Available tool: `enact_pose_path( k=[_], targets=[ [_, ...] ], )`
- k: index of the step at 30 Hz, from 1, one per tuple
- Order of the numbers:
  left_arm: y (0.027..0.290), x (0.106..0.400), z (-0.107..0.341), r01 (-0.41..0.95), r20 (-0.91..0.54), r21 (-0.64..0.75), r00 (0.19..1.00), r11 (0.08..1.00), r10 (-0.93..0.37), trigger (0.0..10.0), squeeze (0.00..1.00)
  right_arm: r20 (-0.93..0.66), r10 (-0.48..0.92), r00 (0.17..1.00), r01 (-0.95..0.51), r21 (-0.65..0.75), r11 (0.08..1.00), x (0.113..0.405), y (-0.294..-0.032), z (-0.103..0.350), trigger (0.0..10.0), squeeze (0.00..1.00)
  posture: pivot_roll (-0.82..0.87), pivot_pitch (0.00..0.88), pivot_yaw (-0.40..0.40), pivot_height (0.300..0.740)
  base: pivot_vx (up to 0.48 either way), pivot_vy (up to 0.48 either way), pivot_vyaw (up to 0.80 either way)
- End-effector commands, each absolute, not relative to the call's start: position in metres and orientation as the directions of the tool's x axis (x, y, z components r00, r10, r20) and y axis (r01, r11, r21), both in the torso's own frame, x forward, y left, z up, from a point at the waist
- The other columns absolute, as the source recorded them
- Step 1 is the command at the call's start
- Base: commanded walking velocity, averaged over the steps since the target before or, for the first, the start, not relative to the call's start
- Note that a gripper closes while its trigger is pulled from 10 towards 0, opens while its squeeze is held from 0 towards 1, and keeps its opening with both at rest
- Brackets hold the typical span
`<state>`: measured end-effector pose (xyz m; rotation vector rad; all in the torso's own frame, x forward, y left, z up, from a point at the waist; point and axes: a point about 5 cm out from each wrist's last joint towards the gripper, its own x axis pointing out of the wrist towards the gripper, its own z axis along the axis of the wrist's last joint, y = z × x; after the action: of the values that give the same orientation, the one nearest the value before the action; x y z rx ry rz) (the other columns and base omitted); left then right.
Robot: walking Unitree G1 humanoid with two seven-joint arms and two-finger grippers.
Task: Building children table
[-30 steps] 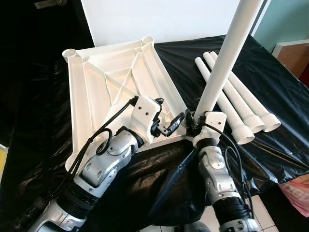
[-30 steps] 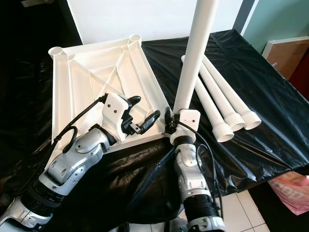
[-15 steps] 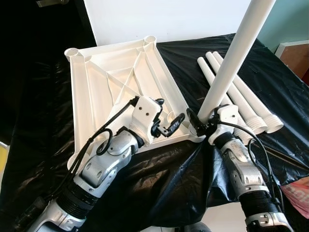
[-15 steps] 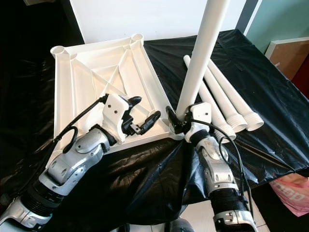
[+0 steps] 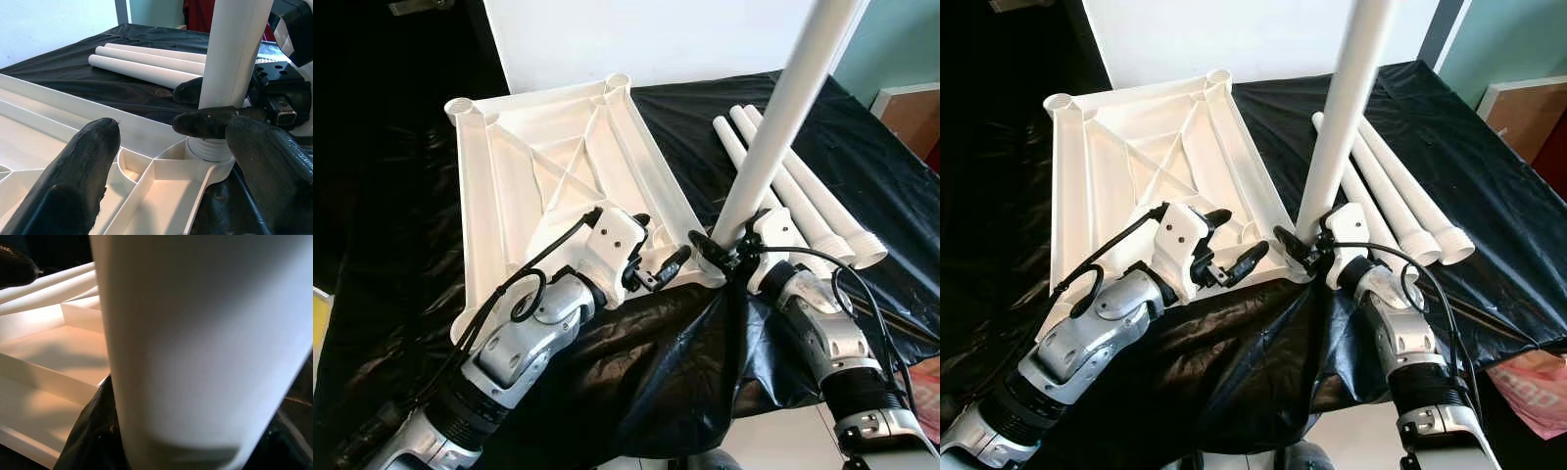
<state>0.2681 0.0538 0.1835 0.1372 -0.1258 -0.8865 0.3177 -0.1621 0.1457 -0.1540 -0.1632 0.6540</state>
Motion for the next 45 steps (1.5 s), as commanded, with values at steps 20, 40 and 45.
enact_pose_path(
  k=[20, 40, 45],
  targets=[
    [0.049, 0.251, 0.171, 0.914, -0.057, 0.186, 0.376, 0.360, -0.925, 10.0, 0.00, 0.020, 0.403, 0.915, -0.398, -0.125, 0.909, 0.313, -0.163, 0.116, 10.0, 0.00, 0.00, 0.095, -0.011, 0.740, 0.000, 0.000, 0.00],
    [0.048, 0.252, 0.170, 0.915, -0.064, 0.181, 0.376, 0.360, -0.924, 10.0, 0.00, -0.014, -0.105, 0.994, 0.106, 0.077, 0.991, 0.307, -0.127, 0.103, 10.0, 0.00, 0.00, 0.106, -0.008, 0.740, 0.000, 0.000, 0.00],
    [0.048, 0.252, 0.171, 0.915, -0.064, 0.183, 0.376, 0.360, -0.924, 10.0, 0.00, 0.006, -0.106, 0.994, 0.105, 0.074, 0.992, 0.307, -0.126, 0.107, 10.0, 0.00, 0.00, 0.109, -0.007, 0.740, 0.000, 0.000, 0.00]
  ],
)
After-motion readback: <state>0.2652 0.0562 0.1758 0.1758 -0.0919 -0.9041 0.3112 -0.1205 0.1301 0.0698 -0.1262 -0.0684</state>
